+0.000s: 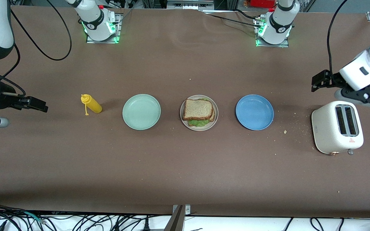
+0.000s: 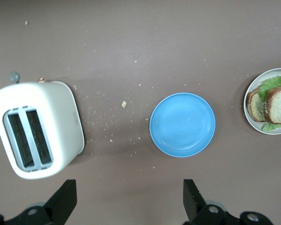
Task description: Make sandwich in beige plate with both arms
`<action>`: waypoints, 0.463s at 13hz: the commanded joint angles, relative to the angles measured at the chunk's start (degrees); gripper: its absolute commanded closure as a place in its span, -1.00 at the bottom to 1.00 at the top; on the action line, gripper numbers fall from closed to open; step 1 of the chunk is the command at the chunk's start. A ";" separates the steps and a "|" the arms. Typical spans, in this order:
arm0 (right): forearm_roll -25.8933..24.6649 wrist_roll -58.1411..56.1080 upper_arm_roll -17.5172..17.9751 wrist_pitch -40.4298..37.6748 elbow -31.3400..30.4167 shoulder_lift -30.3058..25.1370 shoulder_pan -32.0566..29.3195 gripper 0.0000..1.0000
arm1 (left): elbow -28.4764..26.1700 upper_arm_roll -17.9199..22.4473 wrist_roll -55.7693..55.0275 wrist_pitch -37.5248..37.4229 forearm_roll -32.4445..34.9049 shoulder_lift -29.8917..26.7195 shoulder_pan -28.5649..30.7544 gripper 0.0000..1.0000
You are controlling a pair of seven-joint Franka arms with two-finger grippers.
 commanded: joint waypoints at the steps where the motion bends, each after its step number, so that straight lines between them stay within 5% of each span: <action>1: -1.08 0.82 0.39 -0.01 -0.76 -0.80 0.00 -0.98 | -4.46 -0.22 -3.07 1.29 1.93 -3.31 0.23 -1.00; 6: -1.08 0.82 0.39 0.34 -0.93 -0.80 0.00 -0.98 | -3.41 -1.18 -6.07 -1.35 1.93 -2.96 -0.21 -1.00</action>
